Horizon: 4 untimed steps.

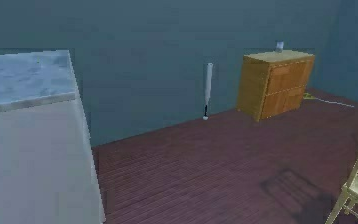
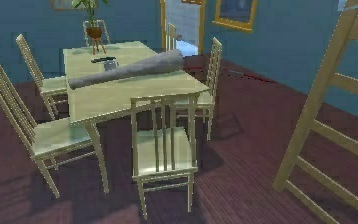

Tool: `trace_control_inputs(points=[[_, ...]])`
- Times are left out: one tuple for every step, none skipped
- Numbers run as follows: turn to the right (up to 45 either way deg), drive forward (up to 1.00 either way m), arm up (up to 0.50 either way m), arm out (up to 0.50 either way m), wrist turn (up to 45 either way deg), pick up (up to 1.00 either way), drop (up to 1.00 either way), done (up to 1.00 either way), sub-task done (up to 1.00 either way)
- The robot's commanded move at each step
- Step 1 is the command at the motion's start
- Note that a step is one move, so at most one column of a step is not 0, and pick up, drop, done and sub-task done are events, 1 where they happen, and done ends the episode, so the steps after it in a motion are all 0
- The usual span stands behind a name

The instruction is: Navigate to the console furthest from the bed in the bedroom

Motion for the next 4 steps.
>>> trace_control_inputs(points=[[18.0, 0.00, 0.00, 0.00, 0.0, 0.00, 0.00, 0.00, 0.00], [0.0, 1.00, 0.00, 0.00, 0.0, 0.00, 0.00, 0.00, 0.00], [0.0, 0.35, 0.00, 0.00, 0.0, 0.00, 0.00, 0.00, 0.00], [6.0, 0.00, 0.00, 0.00, 0.0, 0.00, 0.00, 0.00, 0.00]])
